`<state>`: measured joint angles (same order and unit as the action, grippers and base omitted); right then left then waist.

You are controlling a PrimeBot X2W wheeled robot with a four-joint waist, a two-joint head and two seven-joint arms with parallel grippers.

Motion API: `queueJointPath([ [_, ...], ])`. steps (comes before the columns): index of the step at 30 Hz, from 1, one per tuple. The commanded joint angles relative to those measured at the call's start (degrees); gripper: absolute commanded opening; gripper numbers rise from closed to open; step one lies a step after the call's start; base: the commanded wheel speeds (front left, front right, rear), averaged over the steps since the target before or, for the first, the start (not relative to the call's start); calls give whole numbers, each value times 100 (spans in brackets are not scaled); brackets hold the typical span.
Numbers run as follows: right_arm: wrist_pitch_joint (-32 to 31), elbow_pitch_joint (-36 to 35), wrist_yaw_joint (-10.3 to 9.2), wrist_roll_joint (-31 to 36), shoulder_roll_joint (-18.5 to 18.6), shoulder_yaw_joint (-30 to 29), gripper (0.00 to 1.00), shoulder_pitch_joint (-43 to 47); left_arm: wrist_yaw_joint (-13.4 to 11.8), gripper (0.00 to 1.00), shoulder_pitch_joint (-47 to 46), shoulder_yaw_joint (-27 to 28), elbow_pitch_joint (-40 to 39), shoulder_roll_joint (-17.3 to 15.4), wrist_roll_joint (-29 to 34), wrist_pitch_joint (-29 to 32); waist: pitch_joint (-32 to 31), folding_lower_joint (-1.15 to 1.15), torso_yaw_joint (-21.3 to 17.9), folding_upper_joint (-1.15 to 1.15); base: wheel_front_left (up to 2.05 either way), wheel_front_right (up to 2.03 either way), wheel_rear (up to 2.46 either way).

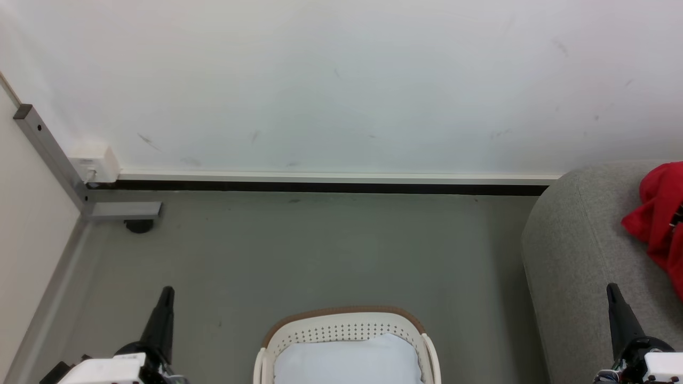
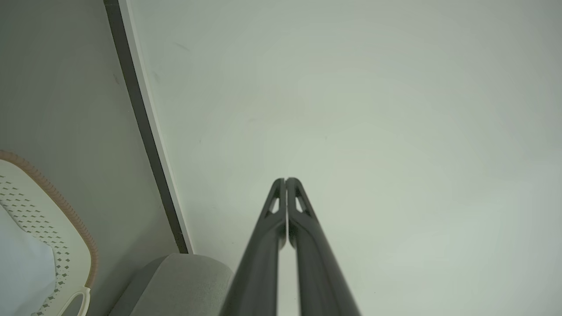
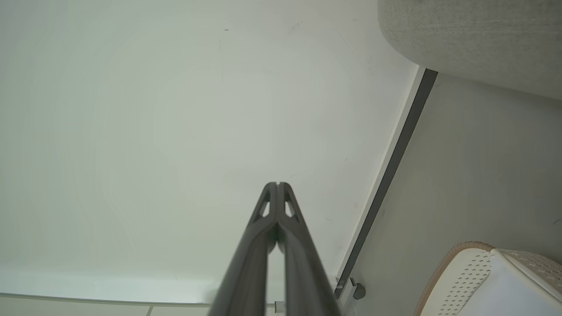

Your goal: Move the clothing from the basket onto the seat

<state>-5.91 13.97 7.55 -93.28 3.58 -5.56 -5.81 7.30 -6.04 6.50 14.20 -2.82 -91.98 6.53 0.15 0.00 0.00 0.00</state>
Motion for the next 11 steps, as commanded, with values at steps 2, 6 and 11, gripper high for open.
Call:
queueJointPath([
  [2, 1, 14, -12, 23, -1, -19, 0, -74, 35, 0, -51, 15, -17, -9, -75, 25, 0, 0, 0, 0, 0, 0, 0],
  [6, -5, 14, -12, 29, -4, -23, 0, -75, 35, 0, -51, 15, -17, -9, -75, 25, 0, 0, 0, 0, 0, 0, 0],
  [11, -8, 15, -12, 34, -8, -28, 0, -75, 35, 0, -51, 14, -18, -9, -76, 25, 0, 0, 0, 0, 0, 0, 0],
])
